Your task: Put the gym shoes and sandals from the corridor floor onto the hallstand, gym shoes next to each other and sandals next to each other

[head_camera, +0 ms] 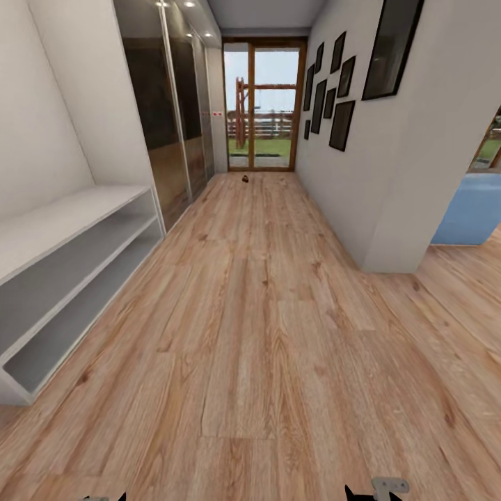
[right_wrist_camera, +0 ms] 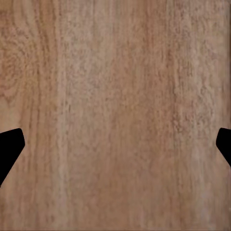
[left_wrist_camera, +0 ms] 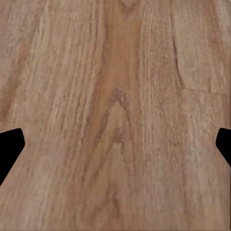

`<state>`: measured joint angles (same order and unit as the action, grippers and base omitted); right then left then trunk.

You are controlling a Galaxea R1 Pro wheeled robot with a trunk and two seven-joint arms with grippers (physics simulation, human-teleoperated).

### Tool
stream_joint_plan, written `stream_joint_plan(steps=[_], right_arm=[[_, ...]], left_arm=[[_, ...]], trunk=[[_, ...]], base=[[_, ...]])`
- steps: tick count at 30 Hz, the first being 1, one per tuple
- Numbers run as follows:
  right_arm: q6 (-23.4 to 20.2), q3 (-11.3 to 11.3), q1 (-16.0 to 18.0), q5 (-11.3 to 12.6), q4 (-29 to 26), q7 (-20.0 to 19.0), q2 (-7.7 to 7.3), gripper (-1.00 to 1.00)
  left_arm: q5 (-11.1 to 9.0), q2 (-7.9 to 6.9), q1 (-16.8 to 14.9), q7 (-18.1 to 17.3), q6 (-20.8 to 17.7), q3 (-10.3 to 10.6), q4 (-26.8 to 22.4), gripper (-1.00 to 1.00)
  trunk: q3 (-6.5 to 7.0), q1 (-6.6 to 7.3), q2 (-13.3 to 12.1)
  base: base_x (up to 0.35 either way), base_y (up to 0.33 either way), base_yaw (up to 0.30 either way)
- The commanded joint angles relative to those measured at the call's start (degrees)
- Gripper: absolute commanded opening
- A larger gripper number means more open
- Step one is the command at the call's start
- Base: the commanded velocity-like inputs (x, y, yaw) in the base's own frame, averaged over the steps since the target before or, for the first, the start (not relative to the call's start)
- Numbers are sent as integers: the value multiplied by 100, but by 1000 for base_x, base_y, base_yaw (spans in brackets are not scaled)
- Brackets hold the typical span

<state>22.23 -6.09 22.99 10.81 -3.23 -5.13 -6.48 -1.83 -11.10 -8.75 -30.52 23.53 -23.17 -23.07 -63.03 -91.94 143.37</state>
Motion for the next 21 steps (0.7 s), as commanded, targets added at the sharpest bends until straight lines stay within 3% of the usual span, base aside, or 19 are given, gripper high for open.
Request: stream_joint_plan(steps=[1, 21], right_arm=[[18, -44, 3, 61, 6, -26, -2, 100], [26, -42, -1, 61, 6, -24, -24, 100]], left_arm=[[-19, 2, -4, -59, -6, -37, 5, 100], [-27, 2, -4, -52, -6, -36, 5, 100]], trunk=[[-5, -2, 2], [-5, -2, 2]], base=[[312, -133, 0], [312, -132, 0]])
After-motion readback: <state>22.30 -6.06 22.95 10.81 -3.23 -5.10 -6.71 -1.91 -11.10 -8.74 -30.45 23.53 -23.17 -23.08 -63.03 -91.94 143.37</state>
